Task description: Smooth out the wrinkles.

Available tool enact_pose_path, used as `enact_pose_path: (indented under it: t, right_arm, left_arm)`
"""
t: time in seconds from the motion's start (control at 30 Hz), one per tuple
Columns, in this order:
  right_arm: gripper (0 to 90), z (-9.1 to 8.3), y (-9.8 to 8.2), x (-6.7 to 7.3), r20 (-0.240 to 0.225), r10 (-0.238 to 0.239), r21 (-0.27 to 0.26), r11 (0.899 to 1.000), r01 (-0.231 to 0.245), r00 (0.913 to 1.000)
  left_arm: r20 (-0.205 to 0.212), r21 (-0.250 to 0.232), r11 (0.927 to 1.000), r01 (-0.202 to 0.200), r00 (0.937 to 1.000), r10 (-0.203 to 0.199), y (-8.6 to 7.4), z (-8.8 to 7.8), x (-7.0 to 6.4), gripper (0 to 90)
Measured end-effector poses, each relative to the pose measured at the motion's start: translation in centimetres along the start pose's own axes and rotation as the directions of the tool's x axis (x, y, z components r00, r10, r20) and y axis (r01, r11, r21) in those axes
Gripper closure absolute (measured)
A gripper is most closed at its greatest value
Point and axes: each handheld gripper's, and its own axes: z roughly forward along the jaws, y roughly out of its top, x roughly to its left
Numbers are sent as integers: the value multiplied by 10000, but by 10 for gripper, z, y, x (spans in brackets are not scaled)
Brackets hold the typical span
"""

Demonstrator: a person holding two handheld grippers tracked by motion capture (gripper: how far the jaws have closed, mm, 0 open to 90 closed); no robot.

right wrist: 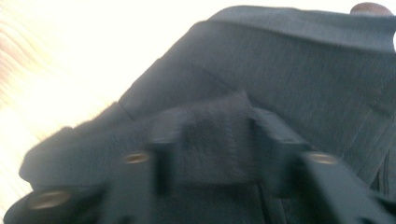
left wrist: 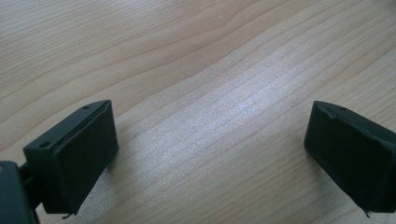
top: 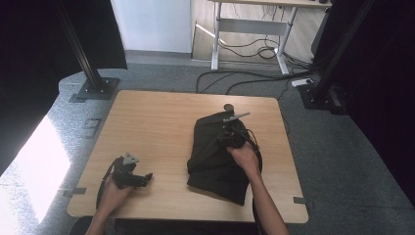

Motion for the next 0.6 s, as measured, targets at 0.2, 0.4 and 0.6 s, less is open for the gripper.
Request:
enact_pose_path:
  t: [0.2, 0.4, 0.6]
  right_arm:
    - [883, -23, -17, 5, -80, -176, -197, 9997, 175, 9998]
    - [885, -68, -54, 19, -234, -348, -790, 9963, 328, 9991]
    - [884, -80, -99, 28, -499, -166, -641, 9979, 134, 9986]
  left_arm:
    - [-2, -3, 10000, -1, 10000, 1, 0, 0, 0, 25]
    - [-2, -1, 10000, -13, 10000, 13, 0, 0, 0, 25]
    - [2, 6, 10000, -16, 10000, 16, 0, 0, 0, 25]
